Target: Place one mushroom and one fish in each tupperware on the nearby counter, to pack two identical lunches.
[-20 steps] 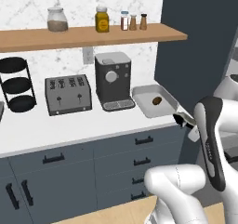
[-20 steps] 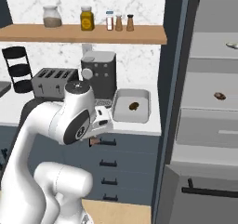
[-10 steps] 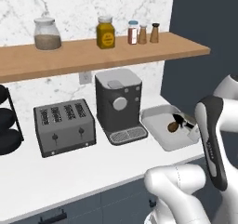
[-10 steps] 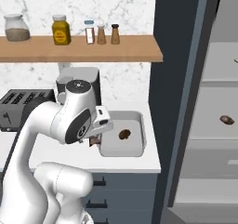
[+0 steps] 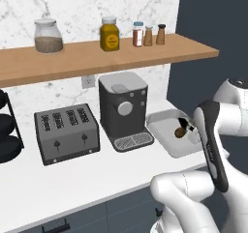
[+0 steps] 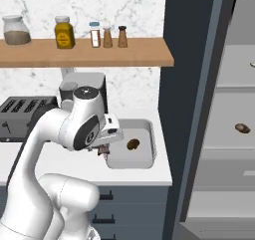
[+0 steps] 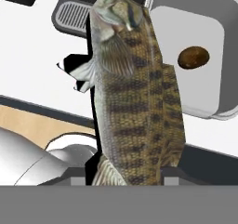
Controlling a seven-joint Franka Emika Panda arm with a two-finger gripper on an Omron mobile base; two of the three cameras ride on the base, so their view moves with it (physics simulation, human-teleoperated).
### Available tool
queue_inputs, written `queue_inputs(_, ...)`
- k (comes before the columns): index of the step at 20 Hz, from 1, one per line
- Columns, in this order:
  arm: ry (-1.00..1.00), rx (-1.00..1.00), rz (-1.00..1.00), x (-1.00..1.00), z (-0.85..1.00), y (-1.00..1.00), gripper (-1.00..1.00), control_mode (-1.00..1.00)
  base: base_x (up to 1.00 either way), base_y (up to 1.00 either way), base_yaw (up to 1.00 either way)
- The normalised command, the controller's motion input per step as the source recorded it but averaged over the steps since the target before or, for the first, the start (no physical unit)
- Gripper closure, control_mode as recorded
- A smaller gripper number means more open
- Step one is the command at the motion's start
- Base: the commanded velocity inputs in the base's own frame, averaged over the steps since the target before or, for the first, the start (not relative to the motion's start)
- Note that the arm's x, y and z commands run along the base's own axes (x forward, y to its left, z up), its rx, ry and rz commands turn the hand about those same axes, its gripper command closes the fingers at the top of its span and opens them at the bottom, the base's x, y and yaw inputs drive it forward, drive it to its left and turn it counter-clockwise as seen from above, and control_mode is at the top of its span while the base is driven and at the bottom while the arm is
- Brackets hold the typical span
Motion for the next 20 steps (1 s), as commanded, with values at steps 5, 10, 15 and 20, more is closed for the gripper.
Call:
queue_inputs(5,0.03,0.01,-0.12,0.73,-0.47,0.00,1.00,-1.00,0.00,0.00,0.00)
queue_inputs(10,0.10,0.10,-0.04,0.69,-0.42,-0.01,1.00,-1.00,0.00,0.00,0.00)
queue_inputs(15,0.09,0.04,0.00,0.59,-0.32,0.00,1.00,-1.00,0.00,0.00,0.00)
queue_inputs(20,0.01,-0.01,0.00,0.60,-0.35,-0.15,1.00,-1.00,0.00,0.00,0.00)
